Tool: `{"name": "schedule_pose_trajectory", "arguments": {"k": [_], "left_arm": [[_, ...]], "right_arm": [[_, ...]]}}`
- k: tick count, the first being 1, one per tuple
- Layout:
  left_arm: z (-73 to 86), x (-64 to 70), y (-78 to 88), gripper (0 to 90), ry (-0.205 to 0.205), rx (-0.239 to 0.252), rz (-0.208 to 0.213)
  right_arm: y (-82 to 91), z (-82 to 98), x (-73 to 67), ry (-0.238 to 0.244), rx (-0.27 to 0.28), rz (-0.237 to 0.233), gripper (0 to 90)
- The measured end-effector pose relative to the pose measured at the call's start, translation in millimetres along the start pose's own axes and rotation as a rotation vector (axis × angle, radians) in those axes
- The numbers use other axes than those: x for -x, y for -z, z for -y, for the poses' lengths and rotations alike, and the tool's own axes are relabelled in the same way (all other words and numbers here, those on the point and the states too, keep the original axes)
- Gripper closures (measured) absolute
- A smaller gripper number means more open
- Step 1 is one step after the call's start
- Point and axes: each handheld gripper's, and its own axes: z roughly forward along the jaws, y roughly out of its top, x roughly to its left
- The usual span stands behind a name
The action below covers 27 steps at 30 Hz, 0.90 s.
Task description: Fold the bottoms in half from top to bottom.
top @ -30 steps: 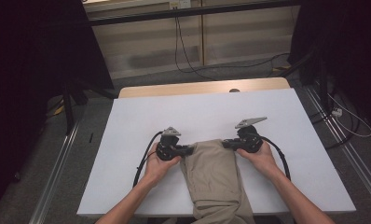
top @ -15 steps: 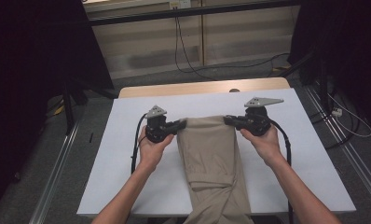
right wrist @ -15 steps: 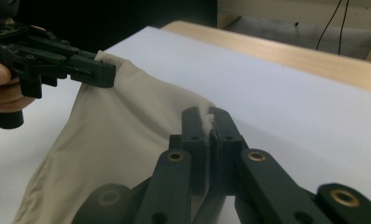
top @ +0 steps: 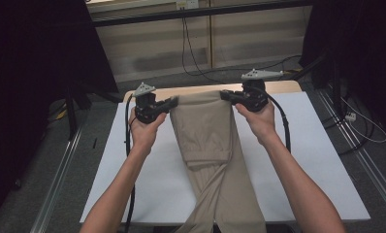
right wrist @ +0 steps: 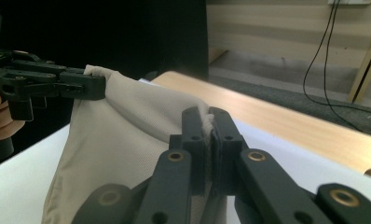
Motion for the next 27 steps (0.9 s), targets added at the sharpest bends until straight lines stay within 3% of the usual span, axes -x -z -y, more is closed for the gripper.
{"name": "schedule_pose_trajectory", "arguments": {"k": [8, 12, 15, 24, 26, 27], "left_arm": [[-42.8, -6.3, -21.6, 83.8, -0.006, 0.037, -0.023], [-54.4, -11.3, -34.1, 83.7, 0.006, 0.053, -0.021], [-50.7, -13.3, -45.3, 83.7, 0.007, 0.027, -0.021], [-30.8, -17.9, -74.5, 83.5, 0.023, -0.067, -0.019], [-26.4, -19.2, -80.1, 79.9, 0.024, -0.099, -0.028], [-23.2, -19.5, -82.5, 71.7, 0.03, -0.113, -0.057]], "right_arm": [[-4.7, -39.7, 17.5, 0.002, 0.016, 0.059, 86.2], [-6.4, -51.2, 24.9, 0.0, 0.023, 0.078, 86.2], [-10.3, -50.2, 33.8, -0.018, 0.028, 0.089, 86.2], [-37.3, -20.6, 59.1, -0.055, -0.059, 0.132, 85.7], [-43.4, -18.6, 60.8, -0.039, -0.065, 0.161, 74.6], [-46.1, -17.4, 61.1, -0.041, -0.068, 0.199, 61.9]]}}
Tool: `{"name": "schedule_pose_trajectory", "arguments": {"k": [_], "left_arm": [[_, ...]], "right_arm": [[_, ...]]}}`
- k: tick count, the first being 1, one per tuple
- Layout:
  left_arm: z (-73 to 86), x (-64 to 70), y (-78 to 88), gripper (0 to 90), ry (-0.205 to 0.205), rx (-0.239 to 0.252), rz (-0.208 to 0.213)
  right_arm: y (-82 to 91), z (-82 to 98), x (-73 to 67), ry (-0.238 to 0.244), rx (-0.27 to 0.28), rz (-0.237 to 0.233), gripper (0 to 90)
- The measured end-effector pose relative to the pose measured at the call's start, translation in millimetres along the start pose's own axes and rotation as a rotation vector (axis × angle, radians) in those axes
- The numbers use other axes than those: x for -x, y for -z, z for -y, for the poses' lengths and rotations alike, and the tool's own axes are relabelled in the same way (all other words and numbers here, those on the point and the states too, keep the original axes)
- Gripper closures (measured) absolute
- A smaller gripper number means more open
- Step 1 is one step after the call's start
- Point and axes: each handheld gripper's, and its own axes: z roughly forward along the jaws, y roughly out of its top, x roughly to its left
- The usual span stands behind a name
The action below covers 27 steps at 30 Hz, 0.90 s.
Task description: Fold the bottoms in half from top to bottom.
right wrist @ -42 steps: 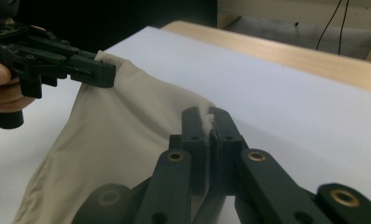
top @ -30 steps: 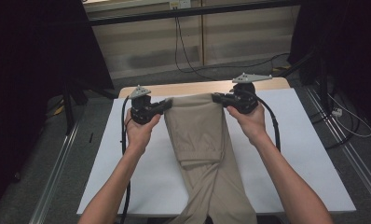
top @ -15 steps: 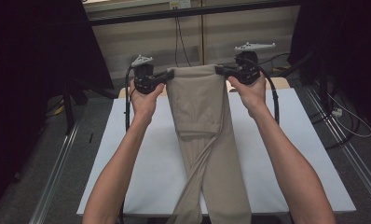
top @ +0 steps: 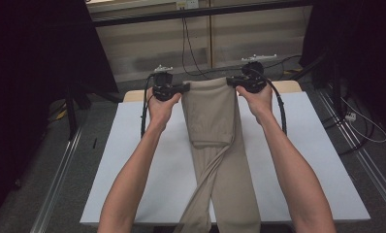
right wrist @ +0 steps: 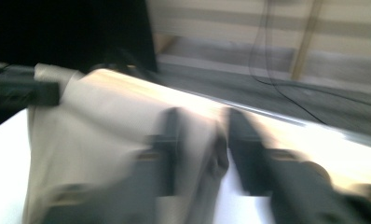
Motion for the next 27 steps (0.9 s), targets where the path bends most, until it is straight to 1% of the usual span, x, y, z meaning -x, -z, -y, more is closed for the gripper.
{"name": "schedule_pose_trajectory", "arguments": {"k": [1, 2, 3, 4, 5, 6, 7, 8, 9, 10, 11, 12, 13, 14, 15, 16, 17, 18, 19, 20, 21, 22, 23, 24, 26, 27], "left_arm": [[3.6, -0.8, -2.1, 58.0, 0.017, -0.009, -0.009], [7.8, -1.4, -3.0, 52.2, 0.027, -0.014, -0.007], [13.7, -1.2, -3.3, 49.9, 0.025, -0.017, -0.008], [16.9, -1.0, -3.0, 44.6, 0.021, -0.029, -0.015], [21.3, -0.4, -2.2, 38.5, 0.018, -0.039, -0.025], [25.7, 0.0, 0.1, 32.9, 0.01, -0.048, -0.022], [32.6, 1.4, 3.3, 31.7, 0.009, -0.039, -0.011], [36.6, 1.6, 5.6, 31.6, 0.006, -0.038, -0.01], [43.8, 2.8, 9.4, 29.7, 0.014, -0.036, -0.011], [48.2, 3.6, 11.4, 25.8, 0.01, -0.04, -0.014], [55.5, 5.8, 15.2, 24.4, 0.001, -0.053, -0.017], [60.6, 8.3, 17.4, 23.4, 0.002, -0.051, -0.016], [67.2, 11.1, 21.5, 21.9, -0.017, -0.064, -0.016], [75.0, 15.4, 25.4, 20.8, -0.018, -0.059, -0.011], [83.7, 19.1, 29.9, 20.4, -0.028, -0.063, -0.01], [92.1, 23.6, 34.0, 20.3, -0.034, -0.081, -0.004], [99.6, 28.3, 39.2, 19.5, -0.04, -0.098, 0.015], [107.2, 32.3, 45.7, 18.0, -0.057, -0.101, 0.027], [114.9, 36.2, 52.2, 17.2, -0.06, -0.096, 0.036], [121.8, 38.5, 59.6, 17.1, -0.07, -0.107, 0.045], [128.5, 40.7, 66.6, 17.1, -0.066, -0.112, 0.036], [134.8, 42.0, 73.8, 17.0, -0.046, -0.119, 0.03], [142.2, 42.7, 82.9, 16.5, -0.03, -0.121, 0.037], [146.7, 43.8, 88.6, 16.2, -0.026, -0.124, 0.037], [159.2, 46.8, 102.8, 15.9, -0.03, -0.128, 0.044], [165.1, 48.2, 108.6, 15.9, -0.035, -0.133, 0.051]], "right_arm": [[-2.0, 1.5, 0.3, -0.014, -0.007, 0.02, 54.2], [-3.3, 3.8, 0.7, -0.025, -0.018, 0.009, 52.9], [-4.2, 6.7, 0.5, -0.024, -0.031, 0.007, 51.6], [-4.0, 11.4, -0.4, -0.009, -0.037, 0.012, 50.4], [-3.5, 14.6, -0.9, -0.009, -0.042, 0.008, 48.6], [-2.5, 19.2, -1.3, -0.008, -0.051, -0.004, 47.1], [-0.9, 24.3, -2.3, -0.007, -0.055, -0.016, 47.1], [2.0, 31.2, -4.5, -0.003, -0.06, -0.028, 47.1], [4.0, 35.6, -6.1, 0.0, -0.061, -0.038, 47.2], [7.4, 43.3, -9.9, 0.004, -0.07, -0.055, 47.3], [10.1, 48.1, -12.9, 0.008, -0.075, -0.07, 47.5], [15.3, 56.6, -19.1, 0.009, -0.07, -0.095, 48.8], [18.5, 61.8, -23.6, 0.013, -0.075, -0.115, 50.5], [23.0, 68.9, -30.0, 0.028, -0.079, -0.14, 52.3], [28.2, 76.3, -37.0, 0.031, -0.079, -0.158, 54.4], [32.9, 84.2, -44.1, 0.038, -0.088, -0.187, 56.9], [37.6, 92.1, -51.9, 0.06, -0.104, -0.211, 58.7], [42.8, 100.2, -59.4, 0.074, -0.109, -0.221, 61.0], [47.8, 108.4, -66.5, 0.079, -0.118, -0.244, 63.7], [52.3, 116.7, -73.7, 0.096, -0.133, -0.271, 66.3], [56.0, 125.1, -81.0, 0.11, -0.144, -0.285, 67.6], [58.4, 133.4, -88.8, 0.123, -0.164, -0.303, 67.8], [59.9, 141.3, -97.0, 0.147, -0.191, -0.319, 69.0], [61.2, 150.8, -107.5, 0.172, -0.219, -0.334, 69.5], [61.1, 162.8, -122.5, 0.209, -0.258, -0.367, 69.4], [60.6, 168.6, -130.0, 0.223, -0.267, -0.383, 69.5]]}}
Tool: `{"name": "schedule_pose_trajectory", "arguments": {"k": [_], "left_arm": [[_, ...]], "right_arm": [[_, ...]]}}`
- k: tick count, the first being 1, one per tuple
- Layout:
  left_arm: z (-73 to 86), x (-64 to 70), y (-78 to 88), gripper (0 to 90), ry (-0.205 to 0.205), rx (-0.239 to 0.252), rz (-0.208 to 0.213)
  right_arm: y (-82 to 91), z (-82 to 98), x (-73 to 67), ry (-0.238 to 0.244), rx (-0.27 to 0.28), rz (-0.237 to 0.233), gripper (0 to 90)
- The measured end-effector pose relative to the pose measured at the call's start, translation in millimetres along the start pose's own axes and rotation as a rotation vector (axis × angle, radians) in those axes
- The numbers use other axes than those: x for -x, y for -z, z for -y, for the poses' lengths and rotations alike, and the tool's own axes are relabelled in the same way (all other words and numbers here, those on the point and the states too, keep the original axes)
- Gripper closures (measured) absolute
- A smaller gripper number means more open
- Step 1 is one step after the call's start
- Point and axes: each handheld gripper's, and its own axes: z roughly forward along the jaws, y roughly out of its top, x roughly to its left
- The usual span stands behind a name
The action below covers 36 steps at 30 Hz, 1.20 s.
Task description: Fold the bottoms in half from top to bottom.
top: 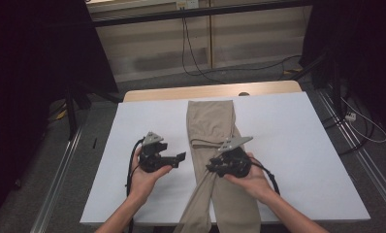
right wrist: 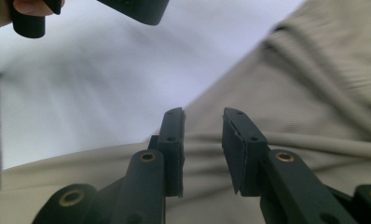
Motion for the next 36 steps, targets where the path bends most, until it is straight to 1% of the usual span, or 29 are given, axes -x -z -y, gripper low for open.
{"name": "schedule_pose_trajectory", "arguments": {"k": [1, 2, 3, 4, 5, 6, 7, 9, 11, 12, 13, 14, 15, 16, 18, 20, 22, 23, 26, 27, 28, 29, 30, 31, 32, 34, 36], "left_arm": [[6.0, 1.7, 4.1, 15.9, -0.001, -0.002, 0.003], [11.3, 2.6, 7.3, 15.9, -0.009, -0.001, 0.007], [16.0, 2.7, 9.6, 15.9, -0.016, 0.0, 0.003], [20.5, 2.5, 10.8, 15.9, -0.01, 0.005, -0.011], [23.5, 2.2, 10.9, 15.9, 0.001, 0.0, -0.012], [25.0, 2.3, 9.9, 15.9, 0.008, -0.008, -0.004], [25.5, 2.4, 8.5, 15.9, 0.003, -0.012, 0.001], [25.9, 3.1, 5.0, 15.9, 0.004, -0.015, -0.008], [26.2, 4.1, 2.1, 15.9, 0.005, -0.024, -0.007], [26.5, 4.4, 1.7, 15.9, 0.001, -0.027, -0.003], [26.8, 5.2, 1.8, 15.9, -0.003, -0.03, -0.001], [27.1, 5.8, 2.1, 15.9, -0.005, -0.031, 0.001], [27.5, 6.4, 2.2, 15.9, -0.007, -0.03, 0.0], [27.8, 6.8, 2.2, 15.9, -0.009, -0.031, 0.002], [28.0, 7.4, 2.0, 15.9, -0.011, -0.03, 0.001], [28.4, 8.4, 1.7, 16.0, -0.012, -0.033, 0.002], [28.8, 9.2, 1.7, 16.0, -0.018, -0.037, 0.003], [29.0, 9.7, 1.6, 16.0, -0.017, -0.036, 0.004], [29.4, 11.0, 1.0, 16.2, -0.022, -0.036, 0.005], [29.4, 11.1, 0.5, 16.2, -0.025, -0.036, 0.006], [29.3, 10.8, 0.3, 16.2, -0.033, -0.043, 0.008], [29.3, 11.4, -0.3, 16.2, -0.028, -0.041, 0.007], [29.2, 11.8, -0.5, 16.4, -0.028, -0.042, 0.006], [29.2, 12.3, -0.5, 16.7, -0.026, -0.04, 0.008], [29.1, 12.6, 0.0, 16.8, -0.033, -0.041, 0.007], [29.3, 13.5, 0.8, 16.9, -0.033, -0.035, 0.011], [29.5, 13.6, 1.3, 16.8, -0.04, -0.041, 0.015]], "right_arm": [[-5.0, 2.4, -6.5, 0.001, -0.006, -0.016, 69.4], [-10.3, 3.7, -11.9, 0.014, -0.012, -0.028, 69.0], [-15.4, 4.1, -16.8, 0.026, -0.013, -0.028, 68.7], [-20.4, 4.0, -20.3, 0.032, -0.014, -0.032, 68.3], [-25.4, 3.2, -22.8, 0.032, -0.017, -0.036, 67.6], [-29.8, 2.5, -24.8, 0.034, -0.017, -0.029, 66.9], [-33.8, 1.9, -26.2, 0.034, -0.02, -0.032, 66.1], [-40.2, 2.6, -28.9, 0.044, -0.037, -0.033, 64.8], [-43.7, 7.1, -32.0, 0.051, -0.053, -0.033, 60.3], [-44.3, 10.5, -33.8, 0.06, -0.063, -0.03, 56.8], [-44.0, 14.5, -35.8, 0.069, -0.071, -0.019, 55.6], [-41.9, 18.2, -37.8, 0.076, -0.057, -0.01, 54.5], [-39.5, 20.2, -39.5, 0.085, -0.059, -0.005, 53.9], [-37.1, 21.3, -41.3, 0.096, -0.067, 0.006, 53.5], [-33.8, 23.6, -44.0, 0.1, -0.075, 0.014, 53.8], [-31.8, 26.0, -49.7, 0.127, -0.076, 0.051, 54.2], [-29.2, 26.7, -52.8, 0.122, -0.083, 0.067, 54.8], [-26.8, 27.6, -53.6, 0.114, -0.083, 0.078, 55.7], [-20.5, 31.7, -56.4, 0.127, -0.083, 0.085, 58.0], [-17.6, 34.0, -56.9, 0.132, -0.09, 0.08, 61.7], [-16.1, 35.3, -56.8, 0.136, -0.089, 0.075, 62.4], [-14.5, 36.8, -56.2, 0.129, -0.086, 0.074, 66.1], [-14.0, 37.6, -55.4, 0.123, -0.082, 0.065, 76.6], [-13.9, 37.8, -55.3, 0.12, -0.08, 0.065, 84.0], [-14.1, 37.9, -55.3, 0.118, -0.08, 0.071, 87.3], [-12.5, 37.8, -53.5, 0.099, -0.067, 0.061, 89.2], [-6.2, 37.1, -50.2, 0.068, -0.05, 0.047, 89.7]]}}
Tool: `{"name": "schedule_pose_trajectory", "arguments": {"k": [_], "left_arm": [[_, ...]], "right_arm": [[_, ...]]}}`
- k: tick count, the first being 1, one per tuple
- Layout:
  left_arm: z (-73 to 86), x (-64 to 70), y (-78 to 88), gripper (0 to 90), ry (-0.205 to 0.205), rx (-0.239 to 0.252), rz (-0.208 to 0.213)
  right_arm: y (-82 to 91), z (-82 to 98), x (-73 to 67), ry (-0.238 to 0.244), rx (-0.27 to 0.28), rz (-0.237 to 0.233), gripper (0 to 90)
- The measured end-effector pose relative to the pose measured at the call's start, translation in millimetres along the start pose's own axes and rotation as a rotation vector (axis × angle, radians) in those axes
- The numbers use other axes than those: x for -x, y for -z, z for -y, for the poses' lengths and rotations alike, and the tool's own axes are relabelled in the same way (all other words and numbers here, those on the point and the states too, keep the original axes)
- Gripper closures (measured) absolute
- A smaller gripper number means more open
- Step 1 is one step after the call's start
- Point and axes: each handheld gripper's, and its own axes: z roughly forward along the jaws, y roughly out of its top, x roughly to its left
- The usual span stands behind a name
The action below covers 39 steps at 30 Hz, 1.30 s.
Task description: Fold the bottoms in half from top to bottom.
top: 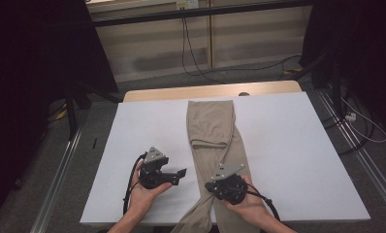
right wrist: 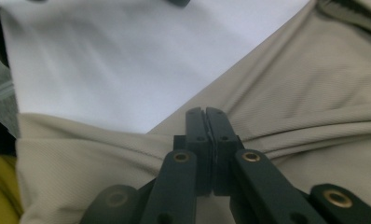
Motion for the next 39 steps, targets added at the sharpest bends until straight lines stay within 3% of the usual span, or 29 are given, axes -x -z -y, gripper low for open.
{"name": "schedule_pose_trajectory", "arguments": {"k": [7, 13, 15, 17, 18, 22, 24, 25, 26, 28, 30, 31, 32, 35, 37, 39], "left_arm": [[0.5, 6.8, -5.3, 19.5, -0.01, -0.044, 0.032], [-4.7, 33.5, -11.7, 37.6, -0.059, -0.074, 0.138], [-5.7, 47.3, -15.8, 43.1, -0.096, -0.09, 0.205], [-4.9, 59.5, -18.7, 49.6, -0.141, -0.108, 0.216], [-4.1, 67.6, -21.4, 51.8, -0.169, -0.126, 0.248], [-1.5, 89.4, -25.8, 62.2, -0.248, -0.139, 0.311], [0.5, 98.8, -28.2, 61.9, -0.262, -0.159, 0.322], [0.6, 100.4, -29.4, 60.6, -0.272, -0.16, 0.349], [0.1, 102.6, -29.4, 58.8, -0.281, -0.162, 0.351], [0.0, 107.9, -29.4, 55.1, -0.233, -0.154, 0.356], [-1.1, 116.2, -26.2, 55.4, -0.292, -0.139, 0.339], [-2.5, 116.8, -25.2, 55.4, -0.291, -0.134, 0.346], [-2.7, 117.1, -25.7, 55.7, -0.281, -0.117, 0.347], [-3.5, 114.3, -26.9, 61.8, -0.278, -0.121, 0.354], [-5.0, 111.4, -28.3, 61.1, -0.253, -0.122, 0.359], [-8.0, 109.5, -29.6, 55.5, -0.231, -0.107, 0.342]], "right_arm": [[37.6, 11.0, 9.5, -0.065, 0.063, 0.004, 90.0], [69.6, 30.8, 19.7, -0.096, 0.081, 0.054, 90.0], [79.7, 37.6, 24.5, -0.115, 0.088, 0.068, 90.0], [87.8, 44.6, 29.1, -0.142, 0.09, 0.075, 90.0], [89.2, 46.7, 30.3, -0.146, 0.087, 0.076, 90.0], [95.8, 54.8, 32.7, -0.157, 0.056, 0.079, 90.0], [100.2, 59.2, 33.3, -0.137, 0.048, 0.104, 90.0], [101.7, 61.9, 34.0, -0.132, 0.039, 0.11, 89.7], [101.7, 63.5, 34.8, -0.138, 0.03, 0.1, 88.6], [99.8, 68.2, 35.4, -0.153, 0.005, 0.092, 84.3], [96.6, 70.1, 32.9, -0.135, -0.035, 0.099, 78.4], [95.3, 70.6, 29.2, -0.114, -0.057, 0.128, 76.1], [96.0, 70.4, 27.1, -0.116, -0.053, 0.119, 76.0], [98.9, 63.4, 19.5, -0.11, 0.027, 0.074, 73.7], [97.8, 56.4, 13.9, -0.088, 0.062, 0.034, 72.0], [89.7, 50.0, 8.3, -0.069, 0.053, 0.007, 68.2]]}}
